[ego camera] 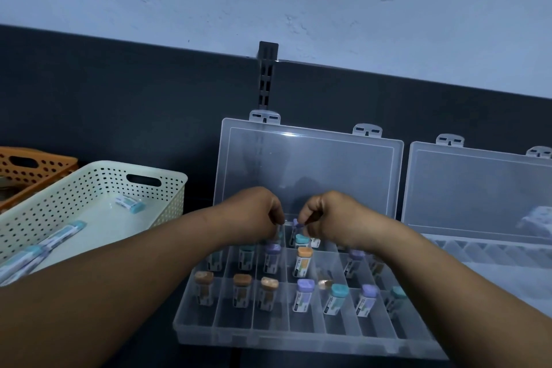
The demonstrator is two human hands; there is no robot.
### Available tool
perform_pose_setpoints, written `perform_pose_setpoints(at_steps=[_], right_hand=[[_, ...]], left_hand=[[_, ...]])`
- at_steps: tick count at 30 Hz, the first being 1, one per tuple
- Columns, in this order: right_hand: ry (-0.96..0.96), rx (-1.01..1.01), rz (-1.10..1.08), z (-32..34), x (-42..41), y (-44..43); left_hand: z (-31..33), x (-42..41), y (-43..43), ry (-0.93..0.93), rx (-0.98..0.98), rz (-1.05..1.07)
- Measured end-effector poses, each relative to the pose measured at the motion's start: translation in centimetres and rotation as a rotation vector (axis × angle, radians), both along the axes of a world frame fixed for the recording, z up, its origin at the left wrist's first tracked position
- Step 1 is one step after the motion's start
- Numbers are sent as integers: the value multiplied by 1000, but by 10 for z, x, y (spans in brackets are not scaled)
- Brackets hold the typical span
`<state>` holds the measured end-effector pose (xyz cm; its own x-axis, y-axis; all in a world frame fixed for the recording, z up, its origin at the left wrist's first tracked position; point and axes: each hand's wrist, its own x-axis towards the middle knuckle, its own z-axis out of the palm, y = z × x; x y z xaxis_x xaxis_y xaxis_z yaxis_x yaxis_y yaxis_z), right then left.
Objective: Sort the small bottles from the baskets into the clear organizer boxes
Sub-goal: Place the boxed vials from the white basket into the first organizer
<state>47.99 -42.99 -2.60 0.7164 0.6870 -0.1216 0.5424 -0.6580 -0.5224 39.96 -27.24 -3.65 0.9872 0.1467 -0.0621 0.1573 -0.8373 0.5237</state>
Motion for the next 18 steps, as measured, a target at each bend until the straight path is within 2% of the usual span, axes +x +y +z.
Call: perform_pose_setpoints(at_steps=[11, 14, 18], right_hand=[[-172, 2, 83, 41, -13, 14], [-143, -134, 132, 46, -16, -5], [36, -380, 139, 32, -22, -26]], left_hand=[[23, -28, 53, -148, -85, 109], [24, -32, 58, -182, -106, 105], [25, -28, 53, -192, -151, 66]])
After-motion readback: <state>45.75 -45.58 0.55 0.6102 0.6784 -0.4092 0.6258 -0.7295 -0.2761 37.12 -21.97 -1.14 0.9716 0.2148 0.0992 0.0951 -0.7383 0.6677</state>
